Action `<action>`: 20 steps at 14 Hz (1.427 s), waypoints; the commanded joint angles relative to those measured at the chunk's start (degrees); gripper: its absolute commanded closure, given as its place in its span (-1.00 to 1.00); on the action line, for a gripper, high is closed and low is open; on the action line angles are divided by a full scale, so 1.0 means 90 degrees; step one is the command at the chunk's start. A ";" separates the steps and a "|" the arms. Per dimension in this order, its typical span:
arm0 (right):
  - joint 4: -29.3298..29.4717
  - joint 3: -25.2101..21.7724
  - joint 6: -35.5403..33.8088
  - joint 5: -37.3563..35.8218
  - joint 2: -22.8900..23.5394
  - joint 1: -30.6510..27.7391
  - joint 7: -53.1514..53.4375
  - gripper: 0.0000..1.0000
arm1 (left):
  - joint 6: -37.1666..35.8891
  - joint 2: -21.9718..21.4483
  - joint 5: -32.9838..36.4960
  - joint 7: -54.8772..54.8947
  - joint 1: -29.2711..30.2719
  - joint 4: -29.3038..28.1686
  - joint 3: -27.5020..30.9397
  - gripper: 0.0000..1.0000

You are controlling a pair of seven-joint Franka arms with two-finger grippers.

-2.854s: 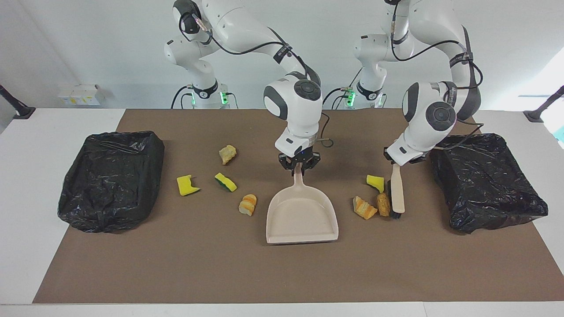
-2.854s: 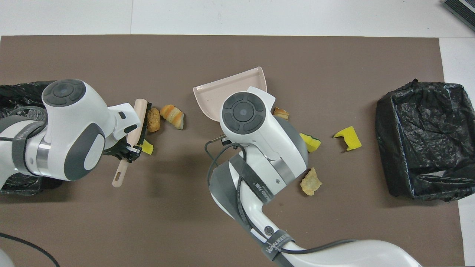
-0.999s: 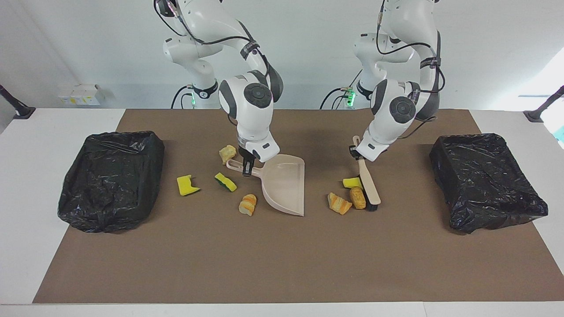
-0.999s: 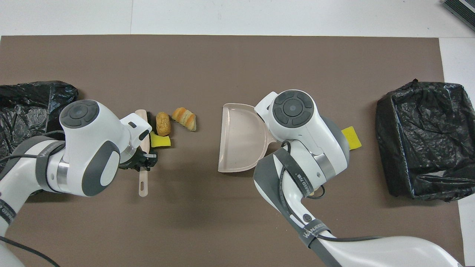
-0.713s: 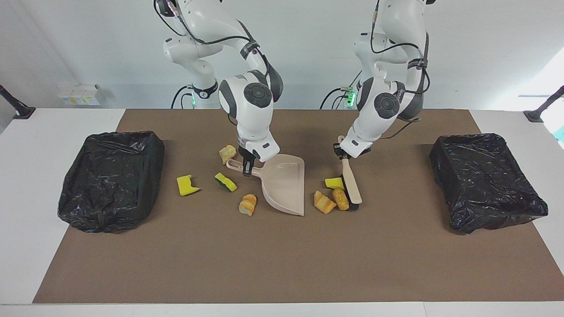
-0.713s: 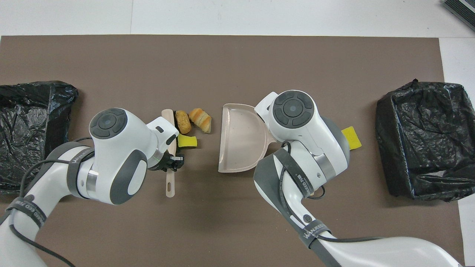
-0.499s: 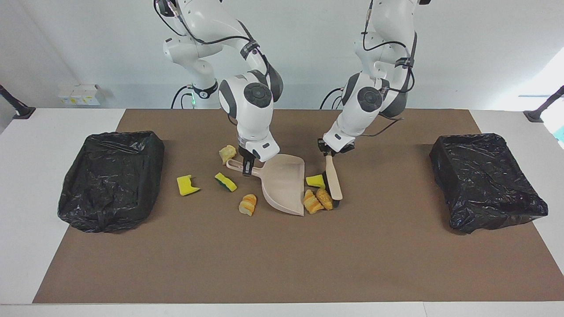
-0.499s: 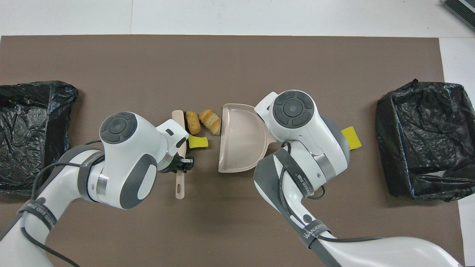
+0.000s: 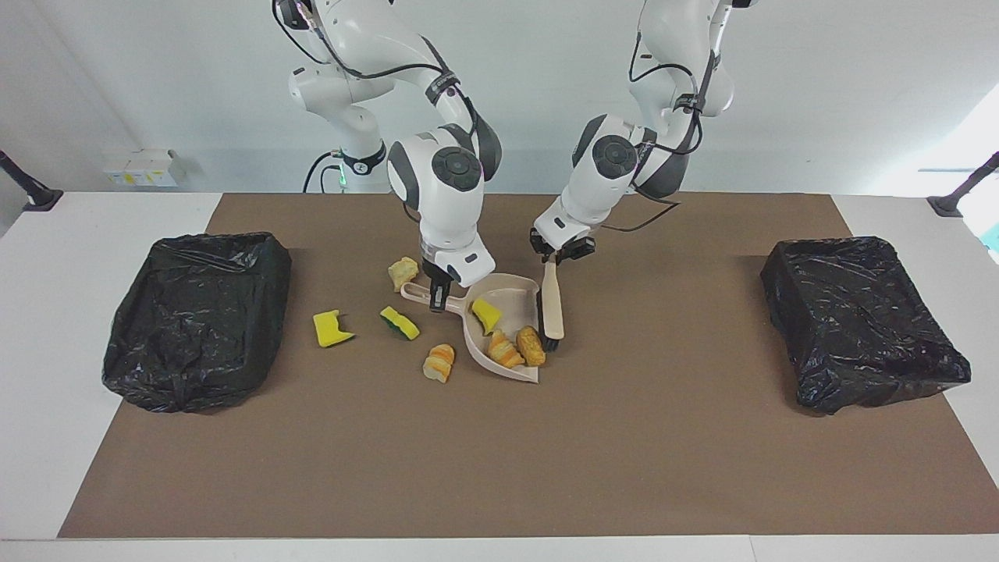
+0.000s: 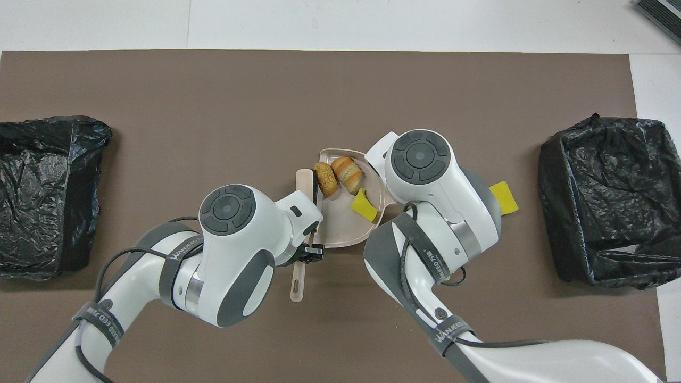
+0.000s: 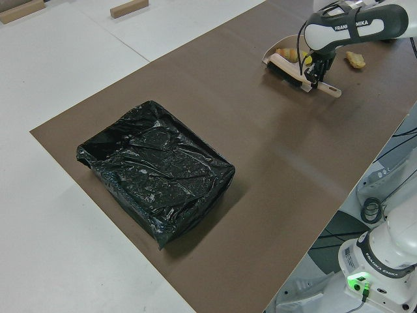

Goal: Sweep and dump trash in bin

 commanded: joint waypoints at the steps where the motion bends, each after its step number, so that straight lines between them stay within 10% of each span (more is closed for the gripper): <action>1: -0.0247 0.0030 0.0153 -0.0109 -0.0167 -0.0028 -0.0106 1.00 | -0.1075 -0.0298 -0.0110 0.0136 0.0358 0.0635 0.0123 1.00; 12: -0.0247 0.0030 0.0153 -0.0090 -0.0167 0.0011 -0.0047 1.00 | -0.1985 -0.0709 0.1041 0.1365 0.1816 0.0834 0.0162 1.00; 20: -0.0247 0.0030 0.0153 -0.0090 -0.0167 0.0011 -0.0047 1.00 | -0.1851 -0.1099 0.1150 0.1855 0.1680 -0.0435 0.0132 1.00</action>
